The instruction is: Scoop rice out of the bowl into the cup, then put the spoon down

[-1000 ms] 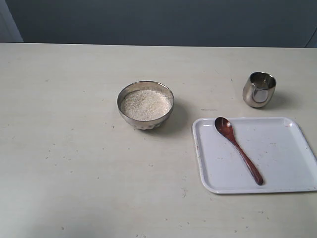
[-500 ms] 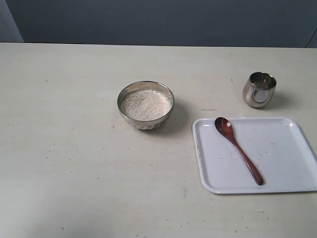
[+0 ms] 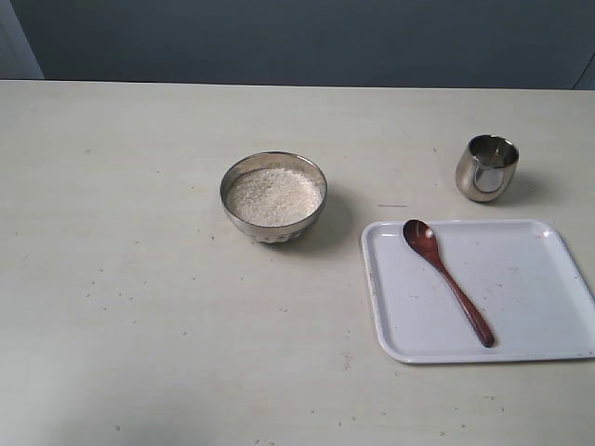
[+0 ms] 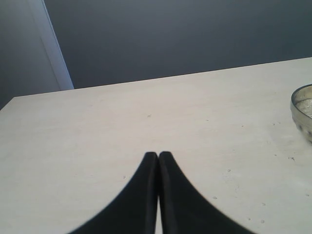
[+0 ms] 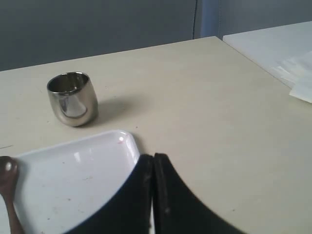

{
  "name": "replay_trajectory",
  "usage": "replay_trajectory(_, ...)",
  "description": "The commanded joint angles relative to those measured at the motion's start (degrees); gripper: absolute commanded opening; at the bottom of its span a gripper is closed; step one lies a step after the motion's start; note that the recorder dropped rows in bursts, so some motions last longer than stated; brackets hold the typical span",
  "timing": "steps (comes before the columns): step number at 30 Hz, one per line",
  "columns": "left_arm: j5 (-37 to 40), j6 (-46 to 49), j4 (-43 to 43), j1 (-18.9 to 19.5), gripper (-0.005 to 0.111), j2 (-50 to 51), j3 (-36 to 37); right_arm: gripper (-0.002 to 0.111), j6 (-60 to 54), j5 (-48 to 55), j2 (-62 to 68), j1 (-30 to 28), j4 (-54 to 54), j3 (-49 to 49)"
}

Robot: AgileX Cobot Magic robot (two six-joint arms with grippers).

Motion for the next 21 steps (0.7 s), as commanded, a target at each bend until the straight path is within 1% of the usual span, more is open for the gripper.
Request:
replay_trajectory(1, -0.1, -0.4, 0.1, -0.2, 0.000, -0.3, -0.2, 0.000, 0.1, -0.7, -0.3, -0.3, -0.7, 0.2)
replay_trajectory(11, -0.1, -0.4, 0.1, -0.2, 0.000, -0.3, -0.2, 0.000, -0.3, -0.8, -0.3, -0.3, 1.8, 0.2)
replay_trajectory(21, -0.1, -0.4, 0.1, -0.2, 0.000, -0.3, -0.2, 0.000, -0.3, -0.8, -0.3, -0.3, 1.9, 0.2)
